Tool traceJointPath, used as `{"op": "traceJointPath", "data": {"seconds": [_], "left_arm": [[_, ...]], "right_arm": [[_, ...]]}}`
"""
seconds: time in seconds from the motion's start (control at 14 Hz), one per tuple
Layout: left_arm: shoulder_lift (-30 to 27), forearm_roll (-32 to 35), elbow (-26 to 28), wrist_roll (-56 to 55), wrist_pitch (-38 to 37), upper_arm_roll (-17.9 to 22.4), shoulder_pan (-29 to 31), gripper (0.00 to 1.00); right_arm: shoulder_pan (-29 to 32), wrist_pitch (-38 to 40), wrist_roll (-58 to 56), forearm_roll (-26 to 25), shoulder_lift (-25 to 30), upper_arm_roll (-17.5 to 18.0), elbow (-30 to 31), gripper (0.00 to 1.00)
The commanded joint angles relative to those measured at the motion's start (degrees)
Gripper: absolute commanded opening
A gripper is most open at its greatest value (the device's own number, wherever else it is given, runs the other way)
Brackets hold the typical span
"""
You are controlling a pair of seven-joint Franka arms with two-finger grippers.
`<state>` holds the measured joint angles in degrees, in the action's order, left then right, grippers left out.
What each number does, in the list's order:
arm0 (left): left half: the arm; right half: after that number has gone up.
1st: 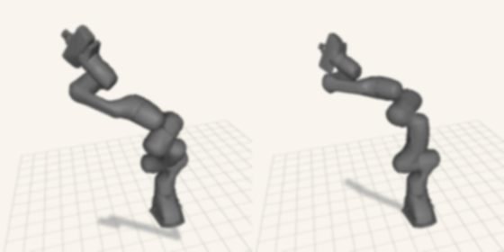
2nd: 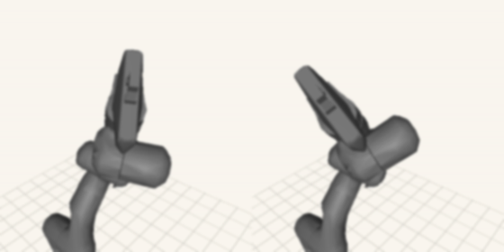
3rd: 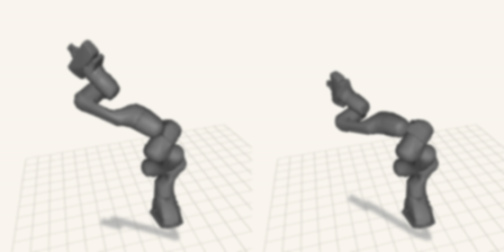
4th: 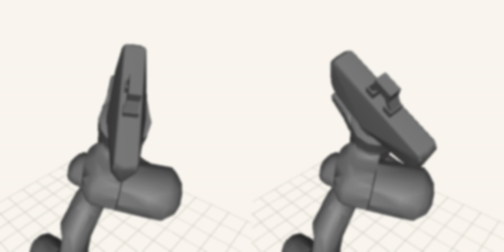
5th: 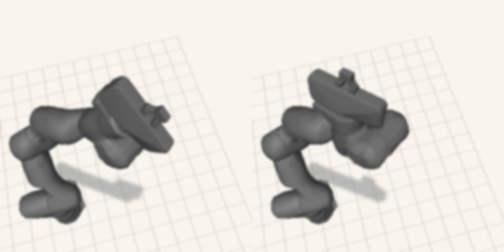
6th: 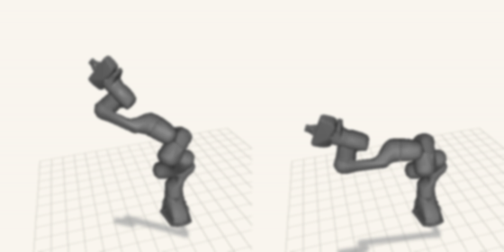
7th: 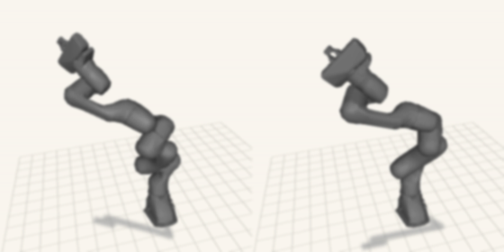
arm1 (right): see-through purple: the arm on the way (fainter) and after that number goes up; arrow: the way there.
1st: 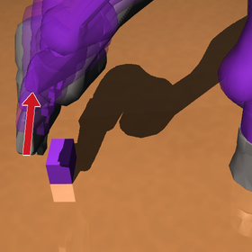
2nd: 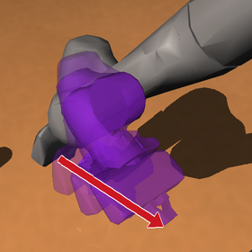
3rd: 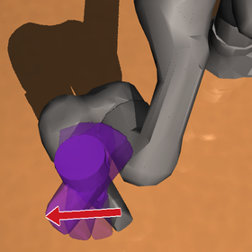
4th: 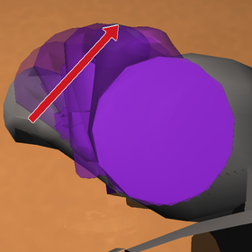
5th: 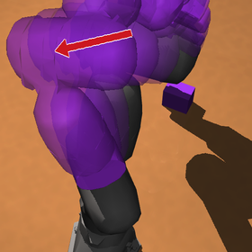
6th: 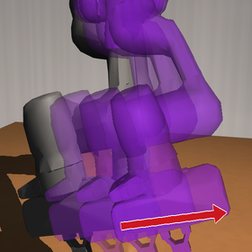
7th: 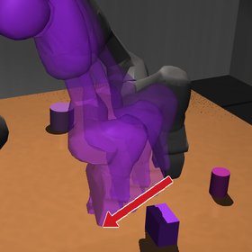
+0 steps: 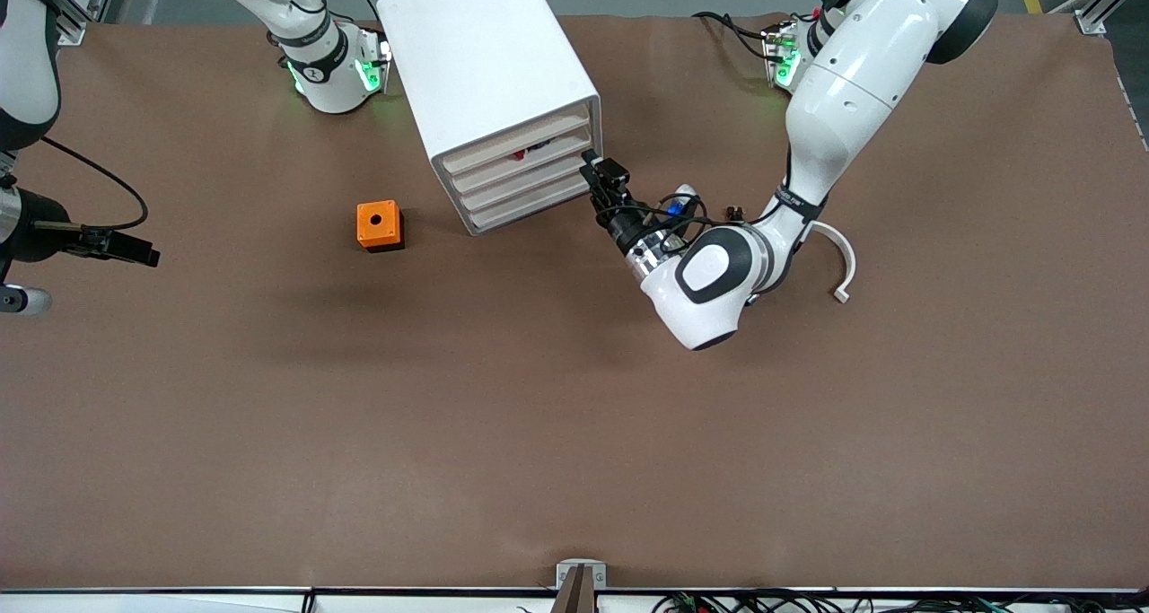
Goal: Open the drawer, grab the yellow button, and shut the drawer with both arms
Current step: 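Grasp the drawer handle with the left gripper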
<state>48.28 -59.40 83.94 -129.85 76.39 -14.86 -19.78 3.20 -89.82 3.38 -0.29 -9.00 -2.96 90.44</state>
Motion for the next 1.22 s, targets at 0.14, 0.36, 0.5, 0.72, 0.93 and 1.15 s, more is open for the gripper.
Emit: {"op": "traceJointPath", "data": {"seconds": [0.14,0.36,0.5,0.72,0.93,1.15], "left_arm": [[0.8,-1.1,-1.1,-0.9,0.2,0.4,-3.5,0.38],[0.8,-0.6,-0.8,-1.0,-0.3,0.4,-4.9,0.38],[0.8,-0.5,-0.6,-0.9,-0.3,0.4,-5.8,0.38],[0.7,-0.5,0.7,-1.0,-1.1,0.4,-7.3,0.38],[0.2,-0.5,2.0,-1.0,-1.9,0.4,-8.3,0.38],[0.0,-0.5,2.5,-1.1,-2.7,0.0,-9.1,0.35]], "right_arm": [[0.1,0.8,4.6,0.6,-0.2,0.4,-0.7,1.00],[0.1,1.0,4.7,1.1,-0.2,0.4,-0.5,1.00],[0.1,0.9,4.8,1.1,-0.2,0.4,-0.5,1.00],[0.1,1.0,4.8,1.9,-0.2,0.4,-0.4,1.00],[0.1,0.9,7.2,2.5,-0.2,0.4,-0.4,1.00],[-0.4,1.0,9.5,2.5,-0.1,0.5,-0.4,1.00]]}}
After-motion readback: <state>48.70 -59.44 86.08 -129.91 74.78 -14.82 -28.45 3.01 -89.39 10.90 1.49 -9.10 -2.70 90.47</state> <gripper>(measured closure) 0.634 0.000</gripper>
